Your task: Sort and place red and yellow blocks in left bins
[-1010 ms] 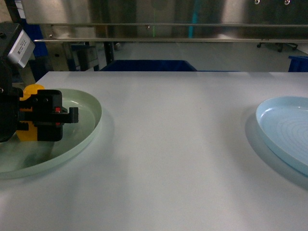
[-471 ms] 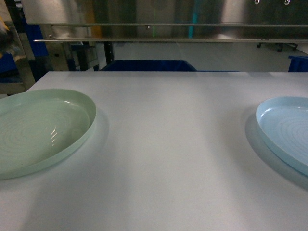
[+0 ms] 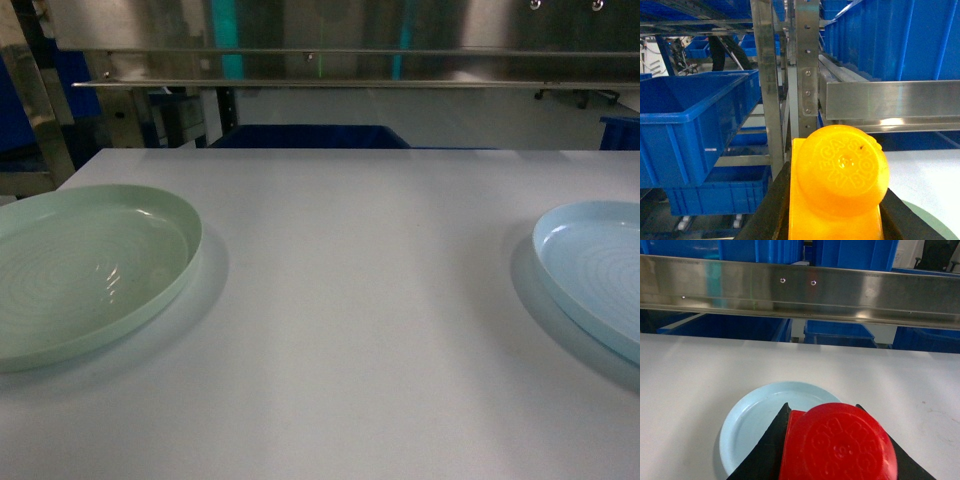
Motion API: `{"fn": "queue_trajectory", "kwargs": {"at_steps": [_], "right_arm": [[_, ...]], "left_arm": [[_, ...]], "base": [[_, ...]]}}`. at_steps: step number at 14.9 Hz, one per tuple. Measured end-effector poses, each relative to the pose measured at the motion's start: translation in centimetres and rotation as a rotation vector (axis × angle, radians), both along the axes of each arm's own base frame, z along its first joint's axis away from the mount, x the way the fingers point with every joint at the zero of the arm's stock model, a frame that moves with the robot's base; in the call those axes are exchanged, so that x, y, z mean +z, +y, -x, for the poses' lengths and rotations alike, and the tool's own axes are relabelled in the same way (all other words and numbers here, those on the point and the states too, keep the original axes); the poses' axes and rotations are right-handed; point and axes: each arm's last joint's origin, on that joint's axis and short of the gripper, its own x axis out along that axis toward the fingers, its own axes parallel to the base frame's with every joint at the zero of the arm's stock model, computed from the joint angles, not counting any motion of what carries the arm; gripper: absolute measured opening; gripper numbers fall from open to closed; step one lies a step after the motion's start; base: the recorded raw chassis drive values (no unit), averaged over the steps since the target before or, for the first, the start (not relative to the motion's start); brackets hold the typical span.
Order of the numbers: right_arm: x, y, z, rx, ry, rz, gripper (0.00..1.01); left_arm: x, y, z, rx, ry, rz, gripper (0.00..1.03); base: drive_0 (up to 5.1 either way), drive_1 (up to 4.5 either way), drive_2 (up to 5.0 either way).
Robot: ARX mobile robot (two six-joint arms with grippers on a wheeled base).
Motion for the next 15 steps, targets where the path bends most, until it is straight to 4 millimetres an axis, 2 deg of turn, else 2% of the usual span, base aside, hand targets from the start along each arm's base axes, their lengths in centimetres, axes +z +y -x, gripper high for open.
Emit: {"fn": "queue_trajectory", "kwargs": {"at_steps": [4,6,15], "right_arm": [[0.0,0.0,0.0,0.0,0.0,0.0,0.28],[0.0,0.0,0.0,0.0,0.0,0.0,0.28],[0.0,0.0,0.0,0.0,0.0,0.0,0.28]], "left_arm": [[-1.3,-1.3,0.2,-0.053,0.054,0.01,0.27],[-2.1,-4.2,0.5,-0.092,0.106,0.013,0.27],[-2.2,-3.5,0.9,-0.053,0.117,0.043,0.27]], "base": [[0.0,0.0,0.0],[0.0,0.0,0.0],[0.0,0.0,0.0]]}}
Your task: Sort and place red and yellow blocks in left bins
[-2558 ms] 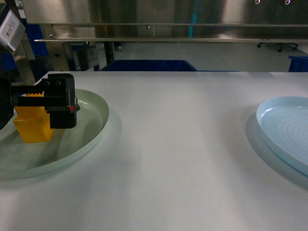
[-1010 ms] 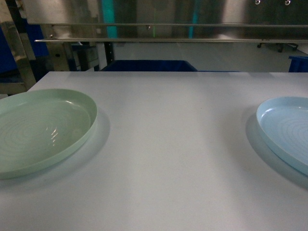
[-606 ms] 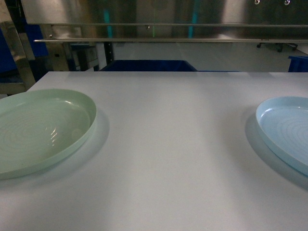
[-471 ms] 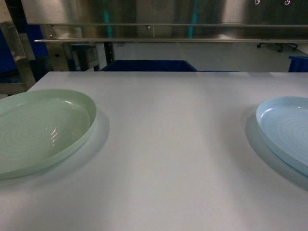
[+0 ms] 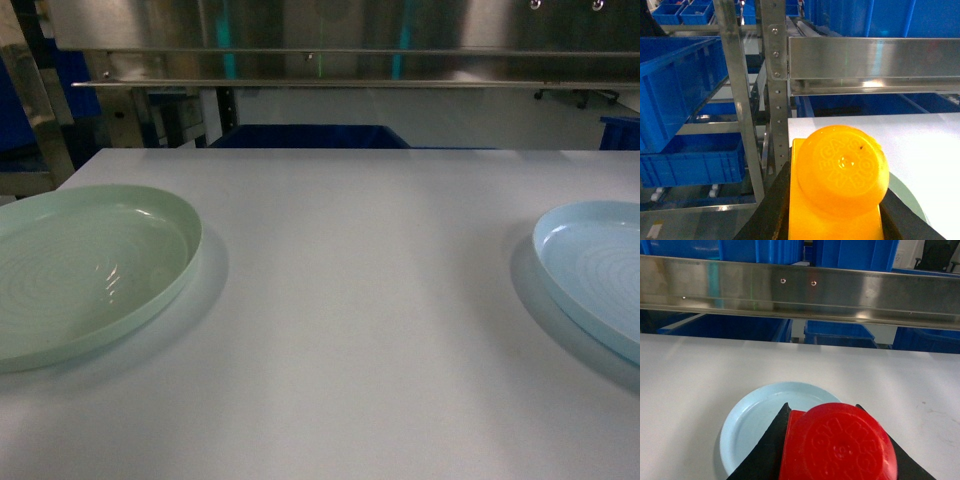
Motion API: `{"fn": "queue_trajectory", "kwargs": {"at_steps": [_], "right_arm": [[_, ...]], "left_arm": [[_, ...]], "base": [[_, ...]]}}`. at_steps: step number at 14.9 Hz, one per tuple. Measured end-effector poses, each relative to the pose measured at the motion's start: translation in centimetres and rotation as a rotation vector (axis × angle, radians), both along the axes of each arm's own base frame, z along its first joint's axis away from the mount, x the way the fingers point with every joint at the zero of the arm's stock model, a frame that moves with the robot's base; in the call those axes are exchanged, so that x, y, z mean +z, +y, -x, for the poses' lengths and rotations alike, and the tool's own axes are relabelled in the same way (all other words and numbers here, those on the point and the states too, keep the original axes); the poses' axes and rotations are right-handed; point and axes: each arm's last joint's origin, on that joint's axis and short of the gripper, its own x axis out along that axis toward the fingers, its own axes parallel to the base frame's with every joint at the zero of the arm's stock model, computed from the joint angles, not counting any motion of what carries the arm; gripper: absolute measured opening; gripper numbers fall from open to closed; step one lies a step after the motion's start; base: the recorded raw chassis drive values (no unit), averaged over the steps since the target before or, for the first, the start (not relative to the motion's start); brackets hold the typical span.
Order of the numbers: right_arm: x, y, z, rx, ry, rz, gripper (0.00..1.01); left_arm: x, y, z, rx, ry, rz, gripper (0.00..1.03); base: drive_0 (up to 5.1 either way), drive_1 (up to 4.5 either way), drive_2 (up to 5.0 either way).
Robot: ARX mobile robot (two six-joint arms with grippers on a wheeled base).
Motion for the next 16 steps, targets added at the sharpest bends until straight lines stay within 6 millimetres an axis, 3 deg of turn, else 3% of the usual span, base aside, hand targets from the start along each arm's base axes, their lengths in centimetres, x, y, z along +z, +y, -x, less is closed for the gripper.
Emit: {"fn": "queue_trajectory", "kwargs": {"at_steps": [6,16], "right_arm": [[0.0,0.0,0.0,0.0,0.0,0.0,0.28],[0.0,0.0,0.0,0.0,0.0,0.0,0.28]], "left_arm": [[0.0,-0.01,0.0,-0.003,0.0,0.001,0.27],[-0.01,-0.02,-0.03,-0.007,0.0,0.001,0.27]], "base": [[0.0,0.0,0.0],[-4.9,2.51,2.5]]}}
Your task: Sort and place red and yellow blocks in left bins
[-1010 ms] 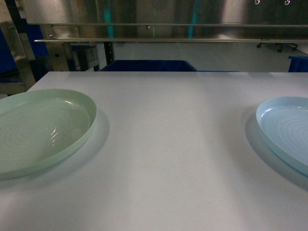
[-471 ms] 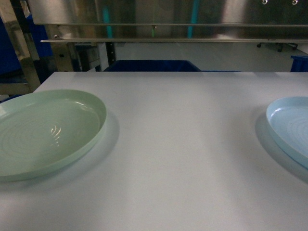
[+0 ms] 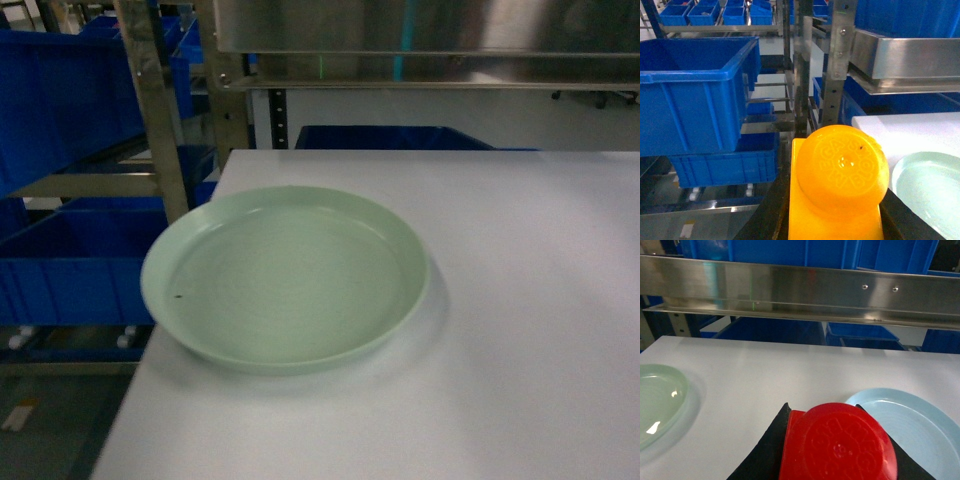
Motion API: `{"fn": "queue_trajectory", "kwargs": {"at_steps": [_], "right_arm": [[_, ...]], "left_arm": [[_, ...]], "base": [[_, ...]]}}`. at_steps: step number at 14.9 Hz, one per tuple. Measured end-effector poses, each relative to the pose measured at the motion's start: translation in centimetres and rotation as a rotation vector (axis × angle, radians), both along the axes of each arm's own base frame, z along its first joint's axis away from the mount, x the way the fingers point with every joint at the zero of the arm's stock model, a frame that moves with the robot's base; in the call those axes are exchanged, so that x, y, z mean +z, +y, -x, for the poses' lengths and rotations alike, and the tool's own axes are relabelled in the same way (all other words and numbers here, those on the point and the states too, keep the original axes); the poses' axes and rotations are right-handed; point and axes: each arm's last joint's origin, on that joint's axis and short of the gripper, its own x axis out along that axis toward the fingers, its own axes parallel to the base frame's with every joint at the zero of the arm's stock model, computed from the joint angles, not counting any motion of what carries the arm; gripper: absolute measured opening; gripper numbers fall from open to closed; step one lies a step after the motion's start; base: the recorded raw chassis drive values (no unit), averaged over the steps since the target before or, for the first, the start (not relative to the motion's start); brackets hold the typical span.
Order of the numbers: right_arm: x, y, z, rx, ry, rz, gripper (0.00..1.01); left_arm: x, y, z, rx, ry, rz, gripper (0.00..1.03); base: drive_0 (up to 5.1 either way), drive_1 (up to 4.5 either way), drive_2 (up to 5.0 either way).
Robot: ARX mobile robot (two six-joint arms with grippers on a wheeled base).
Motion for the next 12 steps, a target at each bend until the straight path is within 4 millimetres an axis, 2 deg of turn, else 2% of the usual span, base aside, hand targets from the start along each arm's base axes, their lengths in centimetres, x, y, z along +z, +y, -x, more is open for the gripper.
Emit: {"fn": "queue_trajectory", "kwargs": {"at_steps": [5,12], "right_arm": [[-0.01,0.0,-0.02,0.0,0.001,0.0,0.28],[-0.03,0.0,-0.08,0.0,0.003,0.0,0.28]], "left_arm": [[0.01,0.01,0.01,0.001,-0.001,0.0,0.27],[0.04,0.0,0.04,0.001,-0.003,0.0,0.27]], "base": [[-4.8,2.26,2.3],[-4.8,1.59,3.3]]}}
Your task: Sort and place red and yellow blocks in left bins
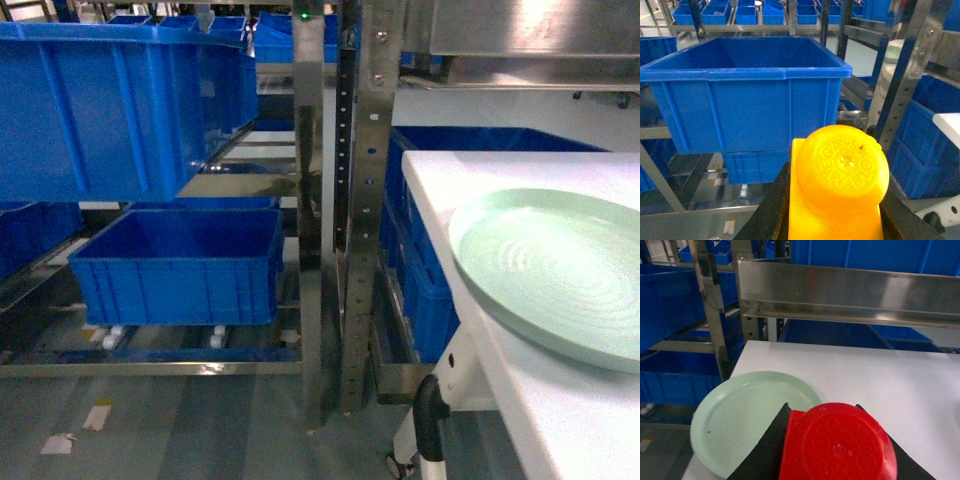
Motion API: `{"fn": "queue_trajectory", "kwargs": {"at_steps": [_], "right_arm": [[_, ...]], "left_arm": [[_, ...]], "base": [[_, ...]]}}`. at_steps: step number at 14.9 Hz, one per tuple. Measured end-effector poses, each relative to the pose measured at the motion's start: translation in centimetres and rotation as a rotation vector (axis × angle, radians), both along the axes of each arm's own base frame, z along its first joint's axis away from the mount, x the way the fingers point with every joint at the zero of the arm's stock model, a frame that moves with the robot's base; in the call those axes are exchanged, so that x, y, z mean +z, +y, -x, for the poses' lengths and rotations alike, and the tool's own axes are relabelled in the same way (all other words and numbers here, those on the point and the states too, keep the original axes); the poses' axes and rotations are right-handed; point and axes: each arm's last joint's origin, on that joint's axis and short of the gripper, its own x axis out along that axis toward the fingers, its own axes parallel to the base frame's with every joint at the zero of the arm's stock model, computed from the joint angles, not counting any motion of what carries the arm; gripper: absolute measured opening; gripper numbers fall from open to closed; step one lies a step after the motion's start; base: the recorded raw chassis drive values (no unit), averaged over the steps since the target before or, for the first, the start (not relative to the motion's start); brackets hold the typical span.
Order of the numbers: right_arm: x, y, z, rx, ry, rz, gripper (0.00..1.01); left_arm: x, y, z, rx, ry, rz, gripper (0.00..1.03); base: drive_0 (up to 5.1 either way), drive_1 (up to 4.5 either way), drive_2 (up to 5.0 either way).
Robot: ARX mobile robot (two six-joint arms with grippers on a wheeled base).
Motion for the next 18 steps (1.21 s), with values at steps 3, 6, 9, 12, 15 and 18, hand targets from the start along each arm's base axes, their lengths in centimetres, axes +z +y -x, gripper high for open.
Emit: {"fn": "queue_trajectory", "kwargs": {"at_steps": [3,6,9,12,15,18], "right_arm": [[0.02,0.0,0.05,0.0,-0.002,0.0,0.28],[-0.04,0.01,0.0,0.0,0.004,0.0,0.28],[0.01,0.0,0.02,0.0,-0.001,0.0,0.28],[-0.03,0.01,0.0,0.0,0.003,0.0,0.28],[-0.07,0.01,0.0,0.0,0.007,0.0,0.28],[-0.01,0.0,0.01,0.0,-0.001,0.0,0.28]], "left_arm": [[-0.01,0.0,0.01,0.0,0.0,0.0,0.27],[-0.05,0.0,-0.02,0.0,0.003,0.0,0.27],[0.0,-0.01,0.0,-0.001,-0.001,0.0,0.27],[-0.03,0.0,-0.02,0.0,0.002,0.0,0.27],[-0.08,0.03,-0.02,0.004,0.006,0.0,0.27],[-0.09,0.0,-0.04,0.0,0.003,0.0,0.27]], "base": [[-4.7,2.36,2.4],[-4.8,2.25,2.3],[-4.8,2.07,2.7],[-4.8,2.08,2.7],[-4.8,2.05,2.6],[-4.7,1.63,3.4]]}}
